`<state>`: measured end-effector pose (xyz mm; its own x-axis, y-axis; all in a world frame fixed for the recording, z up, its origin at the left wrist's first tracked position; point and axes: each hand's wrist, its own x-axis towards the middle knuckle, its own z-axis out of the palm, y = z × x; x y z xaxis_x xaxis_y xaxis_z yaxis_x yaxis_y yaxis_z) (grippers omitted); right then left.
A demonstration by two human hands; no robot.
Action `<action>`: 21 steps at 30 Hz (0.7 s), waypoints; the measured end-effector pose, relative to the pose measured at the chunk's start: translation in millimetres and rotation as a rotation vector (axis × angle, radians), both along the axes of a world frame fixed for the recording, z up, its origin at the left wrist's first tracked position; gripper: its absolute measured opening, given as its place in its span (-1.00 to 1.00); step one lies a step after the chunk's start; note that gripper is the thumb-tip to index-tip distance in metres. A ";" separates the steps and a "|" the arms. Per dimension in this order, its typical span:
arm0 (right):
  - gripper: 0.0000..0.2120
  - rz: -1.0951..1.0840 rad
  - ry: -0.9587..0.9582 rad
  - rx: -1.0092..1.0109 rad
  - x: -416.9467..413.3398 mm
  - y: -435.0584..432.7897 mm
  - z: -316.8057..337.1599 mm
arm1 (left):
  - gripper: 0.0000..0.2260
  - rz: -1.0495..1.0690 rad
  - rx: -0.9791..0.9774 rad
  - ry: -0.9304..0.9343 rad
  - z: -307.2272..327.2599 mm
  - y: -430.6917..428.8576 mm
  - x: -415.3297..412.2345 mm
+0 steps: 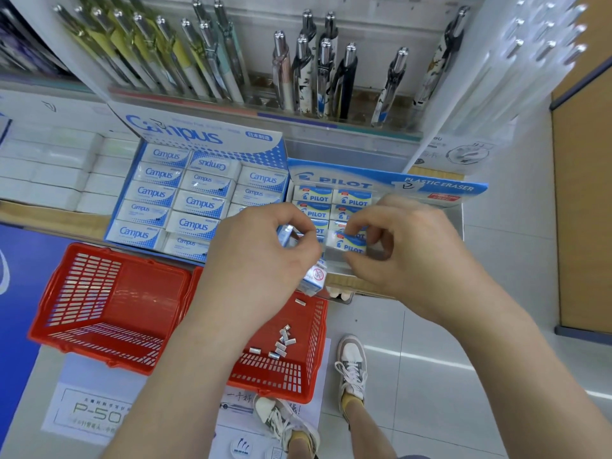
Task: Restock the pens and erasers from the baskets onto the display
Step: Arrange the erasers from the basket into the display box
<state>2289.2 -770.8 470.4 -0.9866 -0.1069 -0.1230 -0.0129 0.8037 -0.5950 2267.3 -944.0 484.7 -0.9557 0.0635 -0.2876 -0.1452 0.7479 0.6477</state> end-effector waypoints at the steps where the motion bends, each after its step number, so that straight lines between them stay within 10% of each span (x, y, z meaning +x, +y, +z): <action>1: -0.84 0.001 -0.013 0.015 0.6 2.3 0.6 | -0.97 0.006 0.007 0.001 -0.7 -0.2 -0.1; 18: -0.89 -0.102 0.003 -0.072 6.0 -1.9 -6.0 | -0.98 0.122 0.194 0.065 0.0 0.1 8.5; 21: -0.78 -0.292 -0.038 -0.519 14.6 -3.0 15.8 | -0.97 0.215 0.322 0.089 6.7 7.4 15.6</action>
<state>2303.8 -773.8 486.2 -0.9801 0.1129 -0.1631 0.1940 0.3749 -0.9065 2282.9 -936.7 491.4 -0.9773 -0.0671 -0.2008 -0.2088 0.4634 0.8612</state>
